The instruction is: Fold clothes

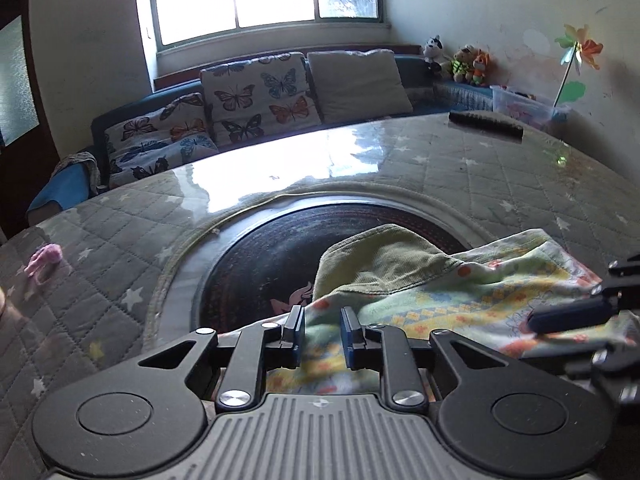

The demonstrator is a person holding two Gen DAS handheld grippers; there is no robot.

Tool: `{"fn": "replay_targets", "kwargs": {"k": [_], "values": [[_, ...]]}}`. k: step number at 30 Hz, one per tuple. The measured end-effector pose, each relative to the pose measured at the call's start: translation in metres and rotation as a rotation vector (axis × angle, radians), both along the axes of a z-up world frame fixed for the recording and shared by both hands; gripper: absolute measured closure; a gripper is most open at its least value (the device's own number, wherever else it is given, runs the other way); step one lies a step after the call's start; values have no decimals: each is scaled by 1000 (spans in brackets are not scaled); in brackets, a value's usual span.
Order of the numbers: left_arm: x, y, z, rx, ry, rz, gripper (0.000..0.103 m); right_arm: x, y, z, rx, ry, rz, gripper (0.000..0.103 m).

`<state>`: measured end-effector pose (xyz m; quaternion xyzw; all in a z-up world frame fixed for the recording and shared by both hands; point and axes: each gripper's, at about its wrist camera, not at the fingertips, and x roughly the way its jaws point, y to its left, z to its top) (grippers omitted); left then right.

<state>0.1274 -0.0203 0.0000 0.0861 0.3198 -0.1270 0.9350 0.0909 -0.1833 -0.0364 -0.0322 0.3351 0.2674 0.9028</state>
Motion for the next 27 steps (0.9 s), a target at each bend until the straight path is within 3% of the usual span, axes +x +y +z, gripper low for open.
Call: {"fn": "replay_targets", "kwargs": {"k": [4,8,13,16,19,23,27], "values": [[-25,17,5,3,-26,44,81,-1,-28,7,-5,-38,-99,71],[-50,30,5,23,-46,101,79,11,-56,2,3,-15,-233,71],[-68,45,3,5,-42,172,70,26,-72,-9,38,27,-280,71],[-76,53,2,-24,-23,195,69,30,-70,-14,37,36,-283,78],[-80,58,-1,-35,-2,204,69,30,-67,-15,35,24,-292,96],[-80,58,-4,-34,10,206,69,22,-64,-6,11,-48,-311,99],[-79,56,-7,-24,14,207,69,29,-64,-13,-10,-26,-316,99]]}}
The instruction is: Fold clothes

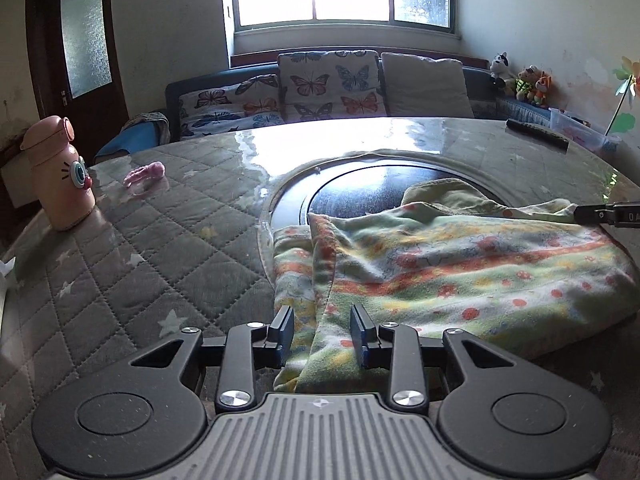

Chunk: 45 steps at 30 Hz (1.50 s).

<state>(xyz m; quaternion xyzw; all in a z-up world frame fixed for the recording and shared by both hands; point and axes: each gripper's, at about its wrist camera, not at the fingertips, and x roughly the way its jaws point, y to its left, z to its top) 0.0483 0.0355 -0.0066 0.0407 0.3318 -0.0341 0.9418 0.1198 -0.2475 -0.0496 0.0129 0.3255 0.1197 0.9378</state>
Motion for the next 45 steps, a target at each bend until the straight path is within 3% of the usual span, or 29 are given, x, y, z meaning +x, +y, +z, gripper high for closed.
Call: {"fn": "replay_targets", "kwargs": {"k": [2,6,8,10,15,20,32,39,45], "values": [[0,-1,2,3,-4,4,69,2,0,-5,-14,7,5,95],[-5,-6,14,5,-34,-13,56,-7,1,7,-5,-22,13,87],[-7,-15,19,1,-49,-47,55,-14,7,14,-1,-29,50,68],[-9,-26,23,-2,-61,-84,51,-20,15,18,-5,-36,93,57],[-9,-54,19,15,-68,-163,51,-41,54,22,2,-48,243,56],[-10,-65,5,40,-52,-199,51,-54,79,9,-50,-55,321,56],[-17,-61,-2,-1,-39,-188,48,-69,62,-5,-72,-54,291,45],[-24,-60,-6,-25,-26,-191,47,-73,42,-8,-29,-52,285,40],[-26,-61,-8,-36,-36,-173,45,-75,39,-12,-32,-43,312,29]]}}
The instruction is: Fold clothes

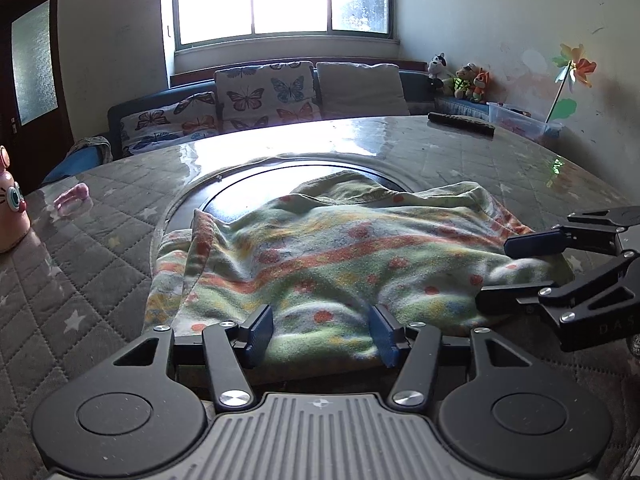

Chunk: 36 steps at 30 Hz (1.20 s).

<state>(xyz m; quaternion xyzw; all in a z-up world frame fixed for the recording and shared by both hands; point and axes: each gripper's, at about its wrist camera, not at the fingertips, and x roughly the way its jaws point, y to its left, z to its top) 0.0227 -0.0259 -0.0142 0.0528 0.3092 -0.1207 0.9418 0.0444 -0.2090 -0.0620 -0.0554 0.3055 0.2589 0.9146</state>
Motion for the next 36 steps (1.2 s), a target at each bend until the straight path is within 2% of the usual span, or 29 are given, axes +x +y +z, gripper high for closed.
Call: {"fn": "replay_targets", "kwargs": {"k": [4,5,9,14,22,26,32,36], "values": [[-1,1,-1,0,-8,3,42,0,3,-1,-6,4,15,23],[0,1,-1,-2,-5,6,41,0,4,-1,-7,6,21,18],[4,5,4,-3,5,27,32,0,7,-1,-15,11,38,12],[7,14,10,33,-25,75,21,-1,13,-3,-43,16,64,0],[12,26,-1,5,4,120,1,-4,19,-5,-91,8,73,0],[14,33,-4,-46,32,141,0,-4,19,-5,-96,7,73,0],[9,31,7,-17,1,152,0,-3,21,-5,-102,4,73,0],[14,41,11,-9,-13,204,0,-3,22,-6,-105,3,73,0]]}}
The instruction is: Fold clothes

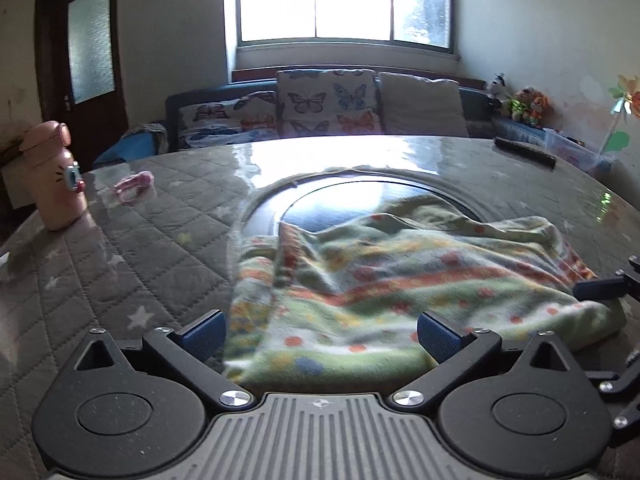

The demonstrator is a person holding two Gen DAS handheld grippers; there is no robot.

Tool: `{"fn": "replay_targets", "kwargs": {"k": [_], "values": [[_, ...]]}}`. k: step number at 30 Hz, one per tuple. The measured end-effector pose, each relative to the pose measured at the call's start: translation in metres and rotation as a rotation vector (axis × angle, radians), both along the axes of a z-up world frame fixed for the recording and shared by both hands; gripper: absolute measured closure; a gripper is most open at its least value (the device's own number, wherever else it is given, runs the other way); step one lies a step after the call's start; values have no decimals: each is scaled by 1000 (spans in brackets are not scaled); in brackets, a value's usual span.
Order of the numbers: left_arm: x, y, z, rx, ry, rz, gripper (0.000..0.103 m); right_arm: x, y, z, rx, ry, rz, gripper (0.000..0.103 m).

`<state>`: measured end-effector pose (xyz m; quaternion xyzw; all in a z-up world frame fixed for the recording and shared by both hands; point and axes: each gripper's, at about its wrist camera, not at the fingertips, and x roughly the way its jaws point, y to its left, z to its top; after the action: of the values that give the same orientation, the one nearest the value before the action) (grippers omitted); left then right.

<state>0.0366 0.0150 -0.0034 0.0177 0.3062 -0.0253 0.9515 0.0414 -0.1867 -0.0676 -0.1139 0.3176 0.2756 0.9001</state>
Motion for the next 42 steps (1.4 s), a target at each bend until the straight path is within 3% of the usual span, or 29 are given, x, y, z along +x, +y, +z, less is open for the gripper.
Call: {"fn": "replay_targets", "kwargs": {"k": [7,16,23,32,39,42], "values": [[5,15,-16,10,33,68,0,0,1,0,0,0,0,0],[4,19,-14,-5,39,73,0,2,5,4,-13,5,-3,0],[5,27,-10,29,19,103,0,16,18,36,77,-40,1,0],[5,38,-16,-26,35,112,0,41,44,5,22,19,9,0],[5,41,-17,-53,41,115,0,50,48,26,13,-9,25,0],[4,40,-16,-55,41,115,0,65,52,33,66,7,32,0]]}}
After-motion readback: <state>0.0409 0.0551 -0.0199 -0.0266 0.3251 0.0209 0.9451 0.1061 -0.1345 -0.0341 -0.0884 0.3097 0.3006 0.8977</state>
